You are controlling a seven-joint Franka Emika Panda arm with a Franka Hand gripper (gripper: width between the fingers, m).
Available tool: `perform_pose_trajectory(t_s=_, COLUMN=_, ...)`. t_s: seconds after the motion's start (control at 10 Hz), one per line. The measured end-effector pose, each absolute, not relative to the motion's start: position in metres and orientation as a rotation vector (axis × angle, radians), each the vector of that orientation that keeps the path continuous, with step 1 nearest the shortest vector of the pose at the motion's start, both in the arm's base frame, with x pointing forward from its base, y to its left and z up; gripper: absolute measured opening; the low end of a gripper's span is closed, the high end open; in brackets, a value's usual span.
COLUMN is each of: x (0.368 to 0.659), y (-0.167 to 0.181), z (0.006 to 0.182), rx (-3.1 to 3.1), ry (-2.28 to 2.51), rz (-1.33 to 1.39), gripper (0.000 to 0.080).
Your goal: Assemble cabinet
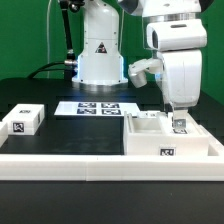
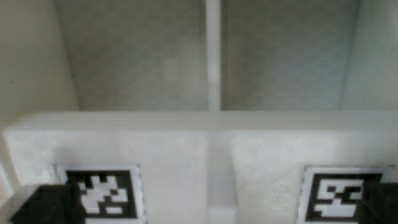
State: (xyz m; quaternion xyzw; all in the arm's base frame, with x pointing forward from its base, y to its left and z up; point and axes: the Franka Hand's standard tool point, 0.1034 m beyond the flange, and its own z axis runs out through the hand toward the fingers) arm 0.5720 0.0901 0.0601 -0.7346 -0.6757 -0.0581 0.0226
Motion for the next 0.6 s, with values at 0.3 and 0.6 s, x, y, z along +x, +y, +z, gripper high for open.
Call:
perform_pose_trajectory(t_s=0.3, x=0.555, y=0.087, z=0.085, rx=-2.302, ry=-2.104, rz=-0.174, gripper=0.0797)
perform_pose_trajectory(t_s=0.6, x=0.515, y=0.086, z=0.097, rx=-2.377, ry=-2.043, rz=-0.142, gripper=0.0797)
